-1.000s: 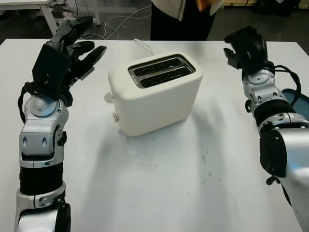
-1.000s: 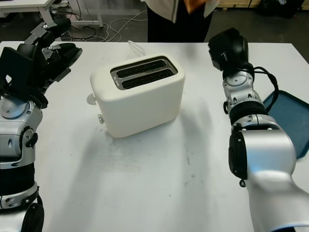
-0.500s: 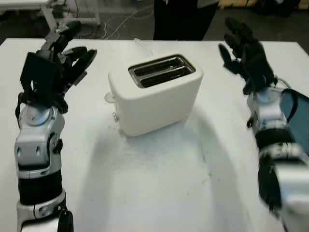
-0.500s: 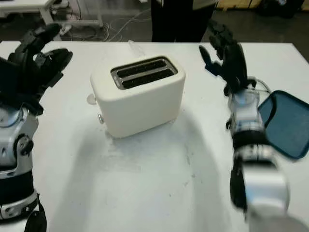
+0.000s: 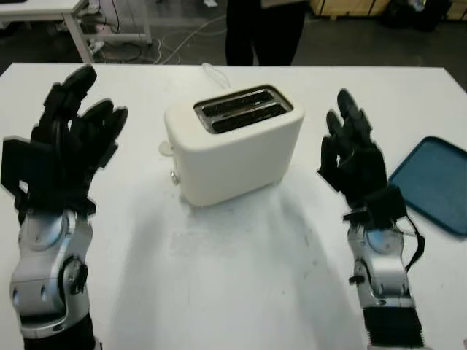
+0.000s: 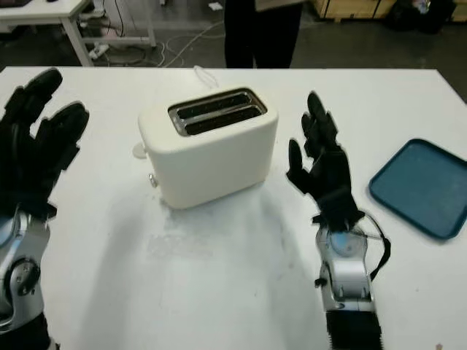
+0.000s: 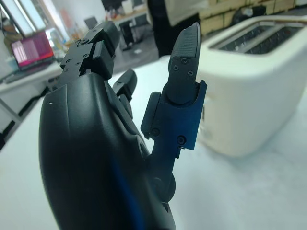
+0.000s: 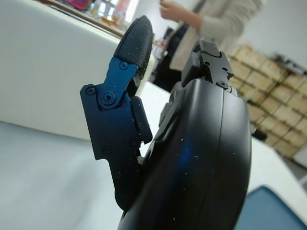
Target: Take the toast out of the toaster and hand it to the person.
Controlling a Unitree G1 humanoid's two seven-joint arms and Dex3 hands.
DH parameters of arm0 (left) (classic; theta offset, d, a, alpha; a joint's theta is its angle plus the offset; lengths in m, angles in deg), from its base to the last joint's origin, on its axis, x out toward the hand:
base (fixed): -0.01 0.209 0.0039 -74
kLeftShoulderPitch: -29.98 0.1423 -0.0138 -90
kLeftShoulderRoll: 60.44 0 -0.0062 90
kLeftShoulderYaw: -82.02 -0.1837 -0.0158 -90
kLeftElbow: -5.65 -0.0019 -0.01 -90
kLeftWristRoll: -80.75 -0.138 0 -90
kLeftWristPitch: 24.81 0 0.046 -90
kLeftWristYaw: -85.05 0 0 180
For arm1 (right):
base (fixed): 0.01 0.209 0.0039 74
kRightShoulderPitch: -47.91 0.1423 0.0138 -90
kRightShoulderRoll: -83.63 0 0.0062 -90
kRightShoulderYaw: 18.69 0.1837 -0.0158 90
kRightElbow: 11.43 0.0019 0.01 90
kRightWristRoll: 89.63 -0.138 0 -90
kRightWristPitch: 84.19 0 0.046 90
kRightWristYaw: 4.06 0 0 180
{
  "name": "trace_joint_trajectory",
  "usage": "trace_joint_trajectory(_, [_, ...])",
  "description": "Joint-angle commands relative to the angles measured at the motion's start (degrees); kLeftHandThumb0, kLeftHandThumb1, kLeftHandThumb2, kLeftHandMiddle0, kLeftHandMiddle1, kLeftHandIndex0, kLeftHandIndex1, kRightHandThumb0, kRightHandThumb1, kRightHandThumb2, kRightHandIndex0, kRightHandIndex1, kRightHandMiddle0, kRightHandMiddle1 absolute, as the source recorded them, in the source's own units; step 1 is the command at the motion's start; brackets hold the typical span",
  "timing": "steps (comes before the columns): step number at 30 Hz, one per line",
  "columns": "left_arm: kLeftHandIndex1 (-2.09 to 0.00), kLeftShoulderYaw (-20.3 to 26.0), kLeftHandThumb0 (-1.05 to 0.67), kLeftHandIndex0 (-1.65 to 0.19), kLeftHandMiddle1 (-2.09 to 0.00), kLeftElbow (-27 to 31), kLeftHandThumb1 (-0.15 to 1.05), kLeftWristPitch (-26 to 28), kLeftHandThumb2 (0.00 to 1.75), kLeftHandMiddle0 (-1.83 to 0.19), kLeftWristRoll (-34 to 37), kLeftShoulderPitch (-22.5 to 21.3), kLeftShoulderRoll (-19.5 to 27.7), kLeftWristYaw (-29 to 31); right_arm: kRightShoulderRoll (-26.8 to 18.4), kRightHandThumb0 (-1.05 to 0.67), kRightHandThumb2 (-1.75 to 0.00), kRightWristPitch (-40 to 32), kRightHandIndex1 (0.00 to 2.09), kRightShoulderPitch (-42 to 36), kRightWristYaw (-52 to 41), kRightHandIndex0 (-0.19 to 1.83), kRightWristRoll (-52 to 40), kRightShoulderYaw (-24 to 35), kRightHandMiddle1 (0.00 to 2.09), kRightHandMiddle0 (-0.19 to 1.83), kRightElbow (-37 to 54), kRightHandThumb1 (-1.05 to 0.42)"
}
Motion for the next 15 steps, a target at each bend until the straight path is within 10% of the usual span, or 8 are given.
trace_joint_trajectory(1, [-0.18,-1.17,-0.4,-0.21,-0.52,0.11,0.92,-1.37,0.22,-0.07,-1.06,2.74,-0.37,0.23,2.06,-0.59,-0.83,-0.28,0.0,-3.23,1.0,0.0,-0.35,-1.15,0.0,0.0,2.56,-0.92])
trace_joint_trajectory(15, [-0.05,-8.5,-0.55,-0.31,-0.32,-9.41,0.92,-17.08,0.27,-0.21,-7.32,12.2,-3.97,1.42,5.97,-0.54,-0.81,-3.87,0.0,-13.03,-0.81,0.0,-2.4,-7.4,0.0,0.0,6.84,-0.92])
